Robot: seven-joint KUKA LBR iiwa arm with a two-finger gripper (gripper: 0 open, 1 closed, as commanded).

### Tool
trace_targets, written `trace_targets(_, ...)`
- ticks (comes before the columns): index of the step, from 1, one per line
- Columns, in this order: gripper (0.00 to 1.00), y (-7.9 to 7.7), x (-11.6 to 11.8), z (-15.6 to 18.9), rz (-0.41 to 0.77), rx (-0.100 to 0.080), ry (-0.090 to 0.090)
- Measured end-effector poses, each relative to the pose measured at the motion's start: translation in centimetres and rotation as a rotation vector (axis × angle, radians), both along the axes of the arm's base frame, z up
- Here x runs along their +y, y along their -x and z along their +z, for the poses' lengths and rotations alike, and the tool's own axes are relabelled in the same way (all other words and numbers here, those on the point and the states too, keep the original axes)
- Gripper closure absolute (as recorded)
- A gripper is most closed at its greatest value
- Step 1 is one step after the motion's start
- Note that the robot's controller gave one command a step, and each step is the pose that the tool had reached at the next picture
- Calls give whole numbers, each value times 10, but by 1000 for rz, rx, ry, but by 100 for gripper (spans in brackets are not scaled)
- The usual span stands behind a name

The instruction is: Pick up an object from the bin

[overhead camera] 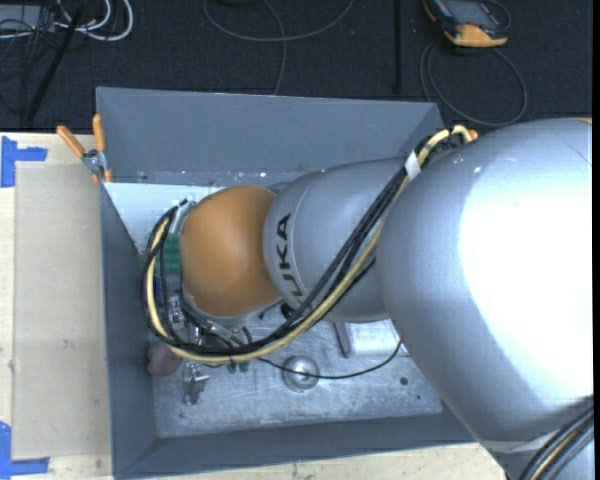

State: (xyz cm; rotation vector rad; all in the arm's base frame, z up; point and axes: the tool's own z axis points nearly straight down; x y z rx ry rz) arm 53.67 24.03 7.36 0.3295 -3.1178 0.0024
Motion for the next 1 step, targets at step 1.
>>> trace_targets(1, 100, -1, -1, 2, -4, -3, -1)
